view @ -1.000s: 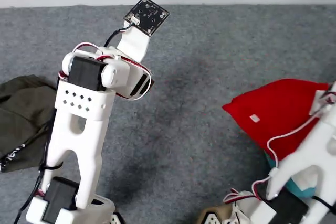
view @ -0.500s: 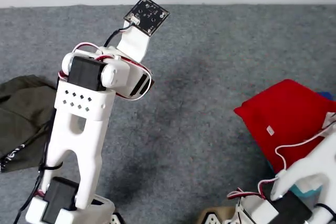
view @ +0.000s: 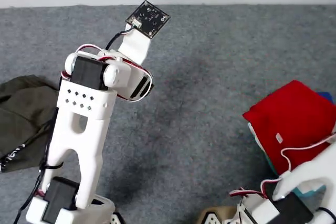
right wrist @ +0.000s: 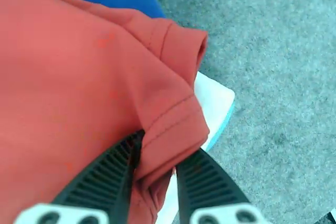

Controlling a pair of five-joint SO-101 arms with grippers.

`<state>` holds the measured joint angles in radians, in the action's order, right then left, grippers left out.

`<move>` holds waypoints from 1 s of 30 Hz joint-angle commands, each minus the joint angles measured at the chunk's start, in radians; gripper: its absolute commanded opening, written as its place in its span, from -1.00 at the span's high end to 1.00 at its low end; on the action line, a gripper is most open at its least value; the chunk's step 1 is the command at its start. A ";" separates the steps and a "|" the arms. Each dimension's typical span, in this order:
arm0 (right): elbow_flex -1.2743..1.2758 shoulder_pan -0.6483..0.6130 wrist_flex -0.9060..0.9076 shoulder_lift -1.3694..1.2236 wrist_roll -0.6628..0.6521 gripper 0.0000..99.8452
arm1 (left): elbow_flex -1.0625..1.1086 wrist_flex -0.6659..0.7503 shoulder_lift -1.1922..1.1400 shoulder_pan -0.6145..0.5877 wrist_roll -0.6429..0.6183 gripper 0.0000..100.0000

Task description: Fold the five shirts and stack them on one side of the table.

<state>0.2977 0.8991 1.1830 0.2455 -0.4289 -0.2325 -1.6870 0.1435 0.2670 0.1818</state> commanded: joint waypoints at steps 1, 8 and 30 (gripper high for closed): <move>-0.006 0.018 0.010 0.051 -0.006 0.82 | -0.004 0.008 0.017 -0.006 0.012 0.67; -0.015 0.019 0.088 0.062 -0.005 0.69 | 0.048 0.014 0.017 -0.006 0.012 0.67; 0.054 -0.344 0.608 0.487 -0.011 0.69 | 0.056 0.063 0.052 -0.583 -0.207 0.66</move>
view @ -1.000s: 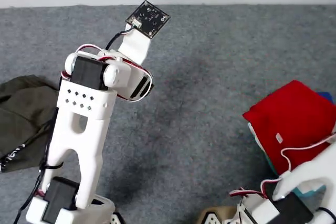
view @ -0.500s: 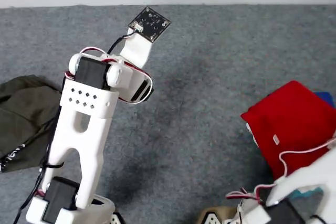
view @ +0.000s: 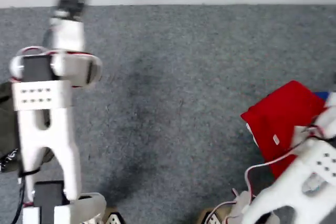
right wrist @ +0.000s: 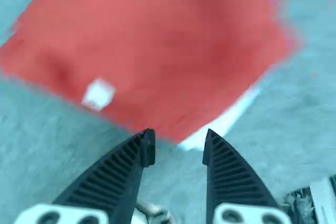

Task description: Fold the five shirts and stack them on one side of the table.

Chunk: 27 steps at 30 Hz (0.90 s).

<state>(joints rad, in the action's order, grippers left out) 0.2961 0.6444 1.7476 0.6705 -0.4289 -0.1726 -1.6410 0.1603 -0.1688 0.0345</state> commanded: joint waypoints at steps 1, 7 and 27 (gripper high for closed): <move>0.084 -0.116 0.044 0.094 -0.014 0.69 | -0.004 0.015 0.034 -0.209 -0.077 0.66; 0.239 -0.242 0.042 0.337 -0.117 0.69 | 0.085 0.037 -0.081 -0.554 -0.130 0.66; 0.387 -0.130 0.039 0.555 -0.123 0.69 | -0.211 0.104 -0.729 -0.895 0.164 0.67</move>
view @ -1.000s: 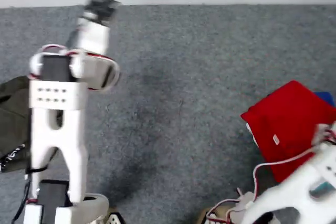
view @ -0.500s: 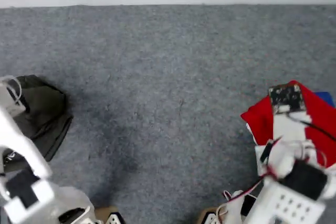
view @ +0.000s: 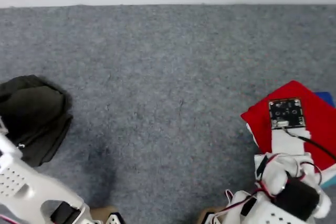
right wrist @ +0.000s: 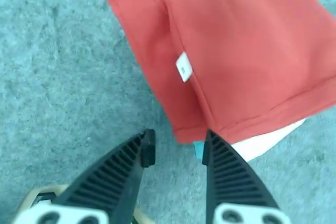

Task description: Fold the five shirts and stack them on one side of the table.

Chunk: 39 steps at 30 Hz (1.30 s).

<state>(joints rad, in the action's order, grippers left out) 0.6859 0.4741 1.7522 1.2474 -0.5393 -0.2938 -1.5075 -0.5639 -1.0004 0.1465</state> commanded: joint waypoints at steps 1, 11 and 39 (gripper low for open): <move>-0.003 0.054 0.035 -0.028 -0.011 0.69 | -0.119 -0.058 -0.011 -0.081 0.075 0.67; -0.003 0.116 0.035 -0.038 -0.009 0.69 | -0.229 -0.201 -0.046 -0.147 0.193 0.67; -0.002 0.116 0.035 -0.031 -0.008 0.69 | -0.381 -0.247 -0.206 -0.077 0.186 0.94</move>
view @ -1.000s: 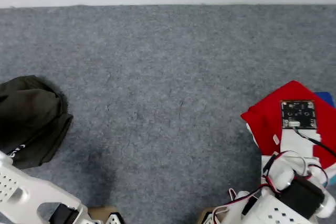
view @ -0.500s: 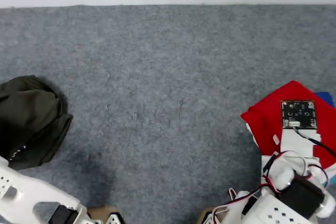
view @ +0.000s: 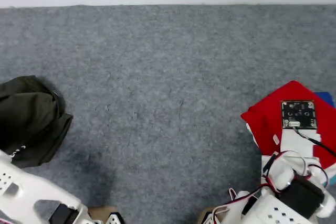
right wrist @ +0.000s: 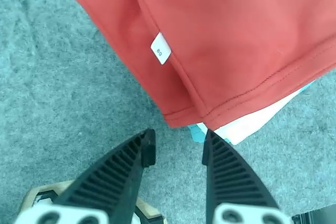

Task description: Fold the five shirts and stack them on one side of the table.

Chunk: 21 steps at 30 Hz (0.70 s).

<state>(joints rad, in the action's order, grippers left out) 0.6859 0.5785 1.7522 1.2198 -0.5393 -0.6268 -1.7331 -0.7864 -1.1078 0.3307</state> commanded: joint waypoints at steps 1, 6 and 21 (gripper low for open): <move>-0.002 0.012 0.035 -0.004 -0.008 0.69 | -0.051 -0.021 0.017 0.038 0.002 0.94; -0.002 0.012 0.035 -0.004 -0.008 0.69 | -0.058 -0.020 0.009 0.049 0.008 0.83; -0.002 0.012 0.035 -0.004 -0.009 0.69 | -0.096 -0.011 0.017 0.100 0.003 0.93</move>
<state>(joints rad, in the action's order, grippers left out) 0.6859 0.5785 1.7522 1.2198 -0.5409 -0.6621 -1.7331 -0.7864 -1.0403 0.3307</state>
